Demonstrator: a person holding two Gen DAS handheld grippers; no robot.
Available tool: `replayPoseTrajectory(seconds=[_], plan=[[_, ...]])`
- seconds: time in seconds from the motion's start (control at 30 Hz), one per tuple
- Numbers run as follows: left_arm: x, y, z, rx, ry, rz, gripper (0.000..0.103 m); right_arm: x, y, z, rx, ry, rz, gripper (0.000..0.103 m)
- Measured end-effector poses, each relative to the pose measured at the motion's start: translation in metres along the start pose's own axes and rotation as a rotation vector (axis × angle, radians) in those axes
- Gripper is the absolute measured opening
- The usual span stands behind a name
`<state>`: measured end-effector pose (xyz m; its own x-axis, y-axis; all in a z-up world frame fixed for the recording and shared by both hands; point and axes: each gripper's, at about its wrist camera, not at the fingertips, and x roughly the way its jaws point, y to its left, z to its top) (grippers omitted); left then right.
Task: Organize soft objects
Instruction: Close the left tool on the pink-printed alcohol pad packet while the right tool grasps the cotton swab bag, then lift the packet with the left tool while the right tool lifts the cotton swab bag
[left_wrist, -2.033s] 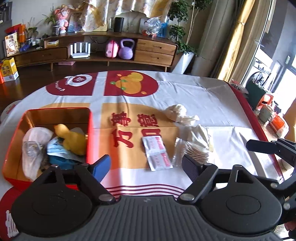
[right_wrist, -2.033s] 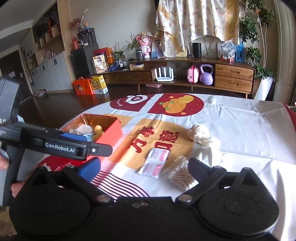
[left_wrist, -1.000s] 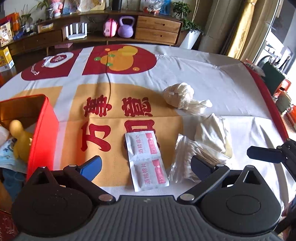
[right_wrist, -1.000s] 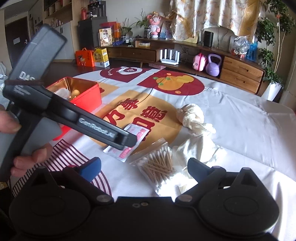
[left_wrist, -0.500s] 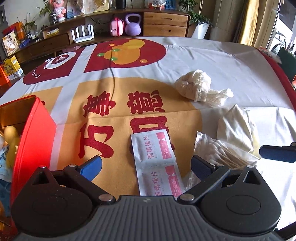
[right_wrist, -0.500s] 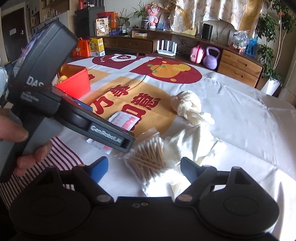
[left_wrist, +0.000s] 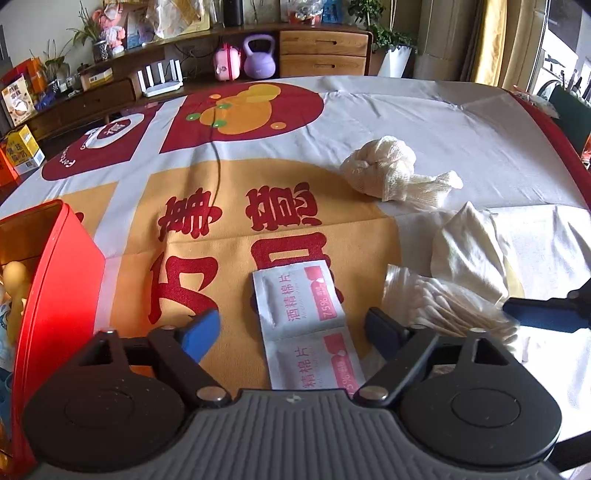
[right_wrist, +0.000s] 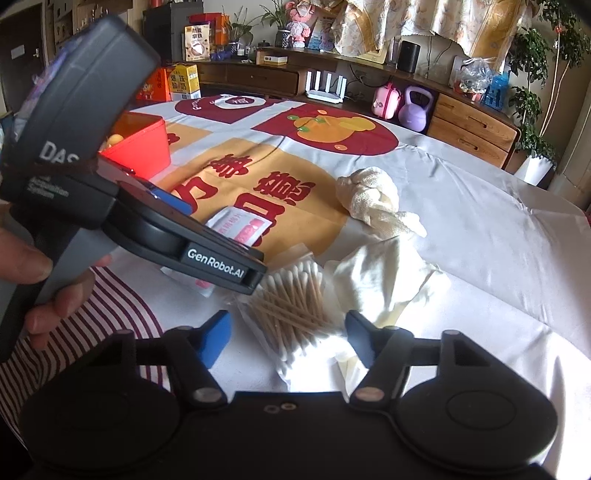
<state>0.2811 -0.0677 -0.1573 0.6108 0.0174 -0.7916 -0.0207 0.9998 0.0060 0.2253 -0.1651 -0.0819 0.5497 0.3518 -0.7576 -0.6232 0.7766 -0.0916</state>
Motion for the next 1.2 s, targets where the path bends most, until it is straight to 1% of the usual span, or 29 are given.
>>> replayPoseTrajectory(seconds=[0.07, 0.1, 0.13, 0.17, 0.33, 0.4, 0.47, 0.8, 1.03, 1.2], plan=[[-0.003, -0.004, 0.0, 0.016, -0.009, -0.014, 0.061, 0.001, 0.0, 0.0, 0.002, 0.006, -0.007, 0.052], [-0.004, -0.007, 0.001, 0.026, -0.01, -0.019, 0.057, 0.002, 0.0, 0.0, 0.001, 0.009, -0.014, 0.049], [-0.005, -0.009, 0.001, 0.032, -0.01, -0.028, 0.049, 0.002, 0.0, 0.0, 0.003, 0.011, -0.018, 0.045], [-0.006, -0.01, 0.001, 0.036, -0.011, -0.032, 0.046, 0.002, 0.0, 0.0, 0.007, 0.012, -0.019, 0.041], [-0.006, -0.006, 0.001, 0.026, -0.013, -0.045, 0.043, -0.001, -0.003, 0.0, 0.029, 0.006, -0.015, 0.035], [-0.007, -0.002, 0.001, 0.012, -0.009, -0.048, 0.04, -0.004, -0.004, 0.001, 0.039, 0.001, -0.017, 0.033], [-0.009, 0.001, 0.0, 0.005, -0.007, -0.051, 0.04, -0.006, -0.004, 0.001, 0.052, -0.004, -0.019, 0.033], [-0.022, 0.016, -0.008, -0.042, 0.004, -0.075, 0.04, -0.029, -0.008, 0.001, 0.148, -0.041, 0.004, 0.032], [-0.044, 0.027, -0.015, -0.074, 0.002, -0.089, 0.039, -0.045, 0.0, 0.006, 0.179, -0.061, 0.016, 0.032], [-0.063, 0.035, -0.019, -0.085, -0.016, -0.097, 0.039, -0.058, 0.007, 0.01, 0.201, -0.08, 0.026, 0.032]])
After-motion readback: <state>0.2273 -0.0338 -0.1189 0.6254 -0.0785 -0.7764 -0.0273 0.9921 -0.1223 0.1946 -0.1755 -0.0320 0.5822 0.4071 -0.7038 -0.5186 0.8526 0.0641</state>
